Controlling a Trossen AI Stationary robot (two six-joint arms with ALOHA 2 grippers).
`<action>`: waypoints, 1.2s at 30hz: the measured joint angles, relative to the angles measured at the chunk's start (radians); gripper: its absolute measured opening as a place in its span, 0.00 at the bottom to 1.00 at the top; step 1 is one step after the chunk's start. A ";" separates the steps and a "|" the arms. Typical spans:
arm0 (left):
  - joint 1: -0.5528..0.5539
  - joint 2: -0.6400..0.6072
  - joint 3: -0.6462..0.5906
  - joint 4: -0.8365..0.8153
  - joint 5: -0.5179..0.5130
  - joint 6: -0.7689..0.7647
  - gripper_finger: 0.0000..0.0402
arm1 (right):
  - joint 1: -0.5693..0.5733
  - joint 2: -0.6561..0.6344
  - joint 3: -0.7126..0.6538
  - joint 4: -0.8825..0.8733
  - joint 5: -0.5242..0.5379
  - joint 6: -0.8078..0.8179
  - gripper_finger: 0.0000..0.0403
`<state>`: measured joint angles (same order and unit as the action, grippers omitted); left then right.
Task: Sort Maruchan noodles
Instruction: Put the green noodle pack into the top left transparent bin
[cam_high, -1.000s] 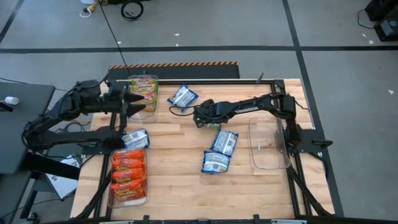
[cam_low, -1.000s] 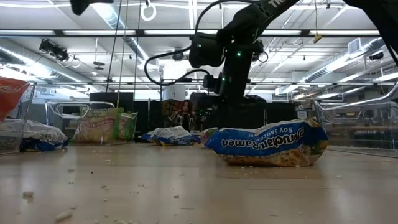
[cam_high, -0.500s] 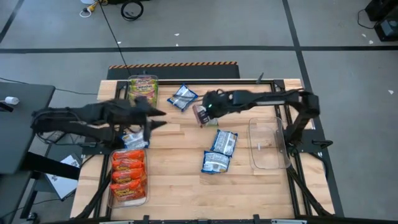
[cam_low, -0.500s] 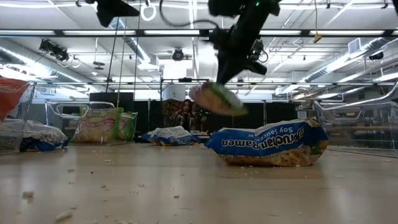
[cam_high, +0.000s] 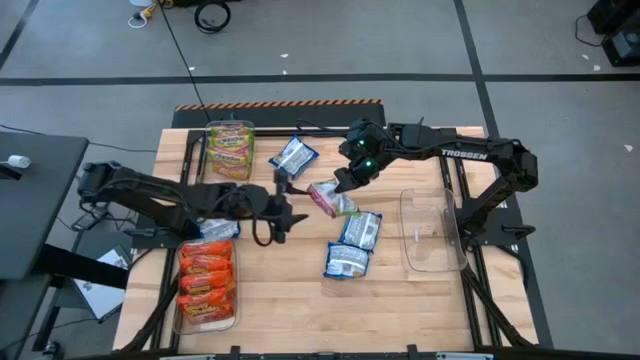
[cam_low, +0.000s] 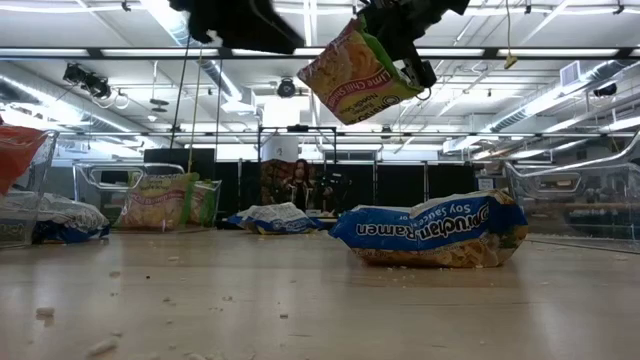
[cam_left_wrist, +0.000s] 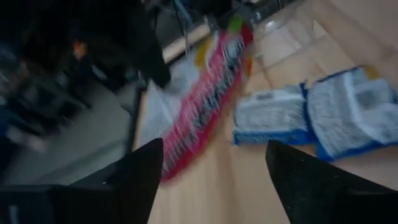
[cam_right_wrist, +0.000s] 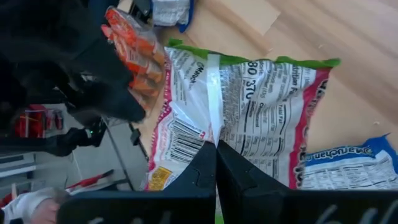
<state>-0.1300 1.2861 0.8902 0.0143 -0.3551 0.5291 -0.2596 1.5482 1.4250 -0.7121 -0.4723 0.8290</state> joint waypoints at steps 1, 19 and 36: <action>-0.005 0.015 0.000 0.029 -0.012 0.021 0.74 | 0.000 0.000 0.000 0.000 -0.001 0.002 0.01; -0.040 -0.261 0.001 0.188 0.118 -0.662 0.74 | 0.064 -0.159 0.001 0.905 -0.269 -0.067 0.01; 0.132 0.283 0.002 1.387 0.604 -0.977 0.74 | 0.207 -0.157 0.000 1.043 -0.132 -0.141 0.01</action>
<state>0.0025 1.5694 0.8918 1.4017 0.2492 -0.4475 -0.0522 1.3916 1.4250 0.3311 -0.6042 0.6885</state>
